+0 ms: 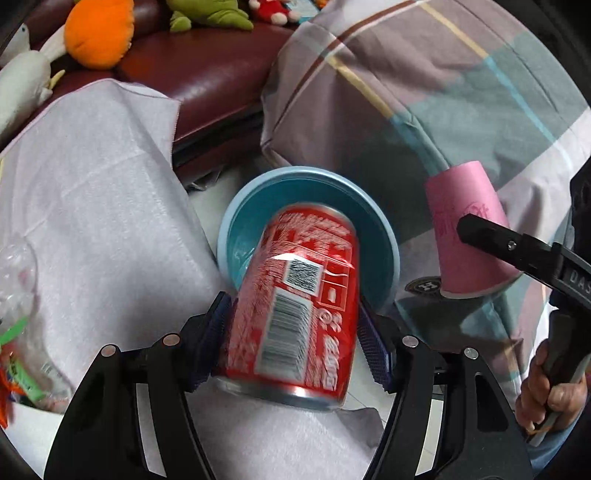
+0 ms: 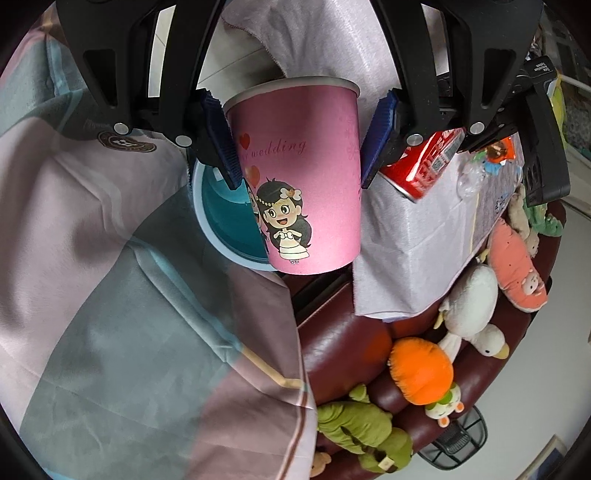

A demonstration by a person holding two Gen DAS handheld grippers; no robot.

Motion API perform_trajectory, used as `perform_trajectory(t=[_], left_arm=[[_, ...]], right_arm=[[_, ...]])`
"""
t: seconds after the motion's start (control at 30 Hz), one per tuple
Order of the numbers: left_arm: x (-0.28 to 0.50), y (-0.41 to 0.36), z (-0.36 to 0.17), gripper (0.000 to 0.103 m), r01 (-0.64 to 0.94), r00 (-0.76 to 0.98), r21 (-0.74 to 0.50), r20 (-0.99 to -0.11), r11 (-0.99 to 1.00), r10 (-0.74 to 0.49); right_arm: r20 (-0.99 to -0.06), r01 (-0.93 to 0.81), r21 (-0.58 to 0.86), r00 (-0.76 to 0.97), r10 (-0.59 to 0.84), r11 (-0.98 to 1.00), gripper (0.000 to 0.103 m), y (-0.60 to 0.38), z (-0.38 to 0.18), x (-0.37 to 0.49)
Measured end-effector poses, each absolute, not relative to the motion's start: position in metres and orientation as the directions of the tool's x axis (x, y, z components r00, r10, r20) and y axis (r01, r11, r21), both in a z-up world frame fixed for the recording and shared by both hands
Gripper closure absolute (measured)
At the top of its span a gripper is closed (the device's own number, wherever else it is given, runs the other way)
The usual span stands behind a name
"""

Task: Collect trash
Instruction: 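Carry the can and cup over the teal bin and release both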

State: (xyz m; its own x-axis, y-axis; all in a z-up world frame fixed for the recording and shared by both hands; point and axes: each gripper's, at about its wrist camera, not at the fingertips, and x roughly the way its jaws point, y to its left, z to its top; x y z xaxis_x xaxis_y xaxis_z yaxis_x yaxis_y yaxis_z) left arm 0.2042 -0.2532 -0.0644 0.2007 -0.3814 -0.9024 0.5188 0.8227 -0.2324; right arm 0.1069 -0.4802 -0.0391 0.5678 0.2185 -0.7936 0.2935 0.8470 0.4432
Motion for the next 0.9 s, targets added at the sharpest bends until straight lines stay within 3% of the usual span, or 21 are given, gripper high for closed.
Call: perform_trajectory(t=[0.03, 0.1, 0.7, 0.9], left_arm=[[0.205, -0.254, -0.066, 0.023, 0.518, 0.199, -0.231, -0.904, 0.823, -0.379], [0.205, -0.255, -0.070, 0.020, 0.516, 0.214, -0.220, -0.903, 0.828, -0.373], [0.186, -0.215, -0.080, 0.014, 0.485, 0.203, -0.214, -0.916, 0.848, -0.347], [0.183, -0.199, -0.081, 0.014, 0.469, 0.197, -0.231, -0.913, 0.852, -0.356]], right_arm=[[-0.795, 0.296, 0.442, 0.566, 0.217, 0.847, 0.042, -0.481, -0.040, 0.107], [-0.800, 0.300, 0.437, 0.560, 0.215, 0.848, 0.042, -0.482, -0.043, 0.109], [-0.821, 0.279, 0.413, 0.527, 0.221, 0.867, 0.041, -0.466, -0.052, 0.133], [-0.839, 0.264, 0.404, 0.488, 0.240, 0.876, 0.032, -0.444, -0.064, 0.148]])
